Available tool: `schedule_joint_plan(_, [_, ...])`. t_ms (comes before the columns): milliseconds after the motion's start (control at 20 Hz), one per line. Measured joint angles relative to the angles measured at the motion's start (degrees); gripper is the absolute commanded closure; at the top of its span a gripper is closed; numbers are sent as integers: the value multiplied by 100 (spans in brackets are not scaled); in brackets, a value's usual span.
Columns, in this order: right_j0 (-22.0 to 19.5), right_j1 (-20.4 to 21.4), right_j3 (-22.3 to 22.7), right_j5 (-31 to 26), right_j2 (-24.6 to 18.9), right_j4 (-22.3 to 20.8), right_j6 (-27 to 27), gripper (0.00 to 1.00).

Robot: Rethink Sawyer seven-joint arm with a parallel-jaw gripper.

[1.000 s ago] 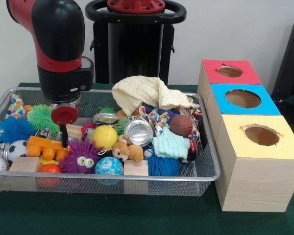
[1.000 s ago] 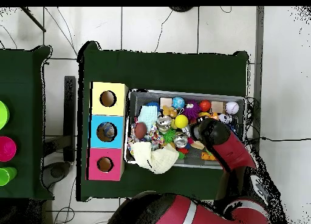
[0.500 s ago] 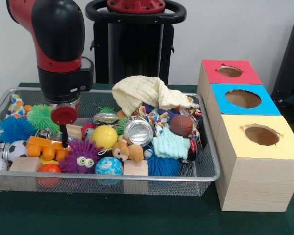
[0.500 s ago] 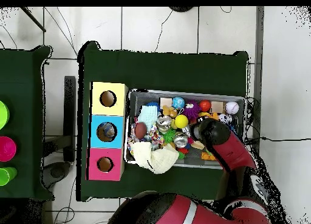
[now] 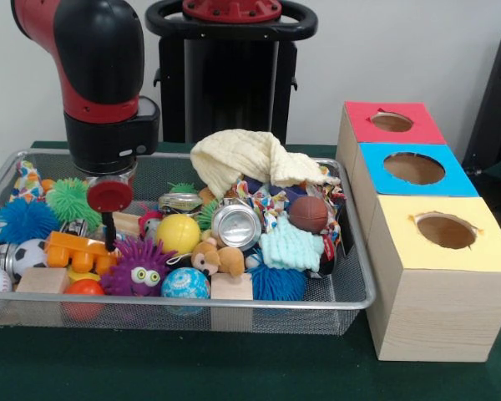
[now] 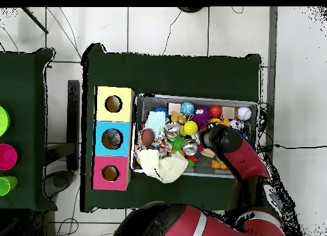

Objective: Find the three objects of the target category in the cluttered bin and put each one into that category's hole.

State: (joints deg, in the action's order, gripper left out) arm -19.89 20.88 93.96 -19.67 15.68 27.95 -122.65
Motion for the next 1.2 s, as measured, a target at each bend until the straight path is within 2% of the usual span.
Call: schedule_joint_plan(1200, [-21, 139, 46, 0, 0, 0, 0, 0])
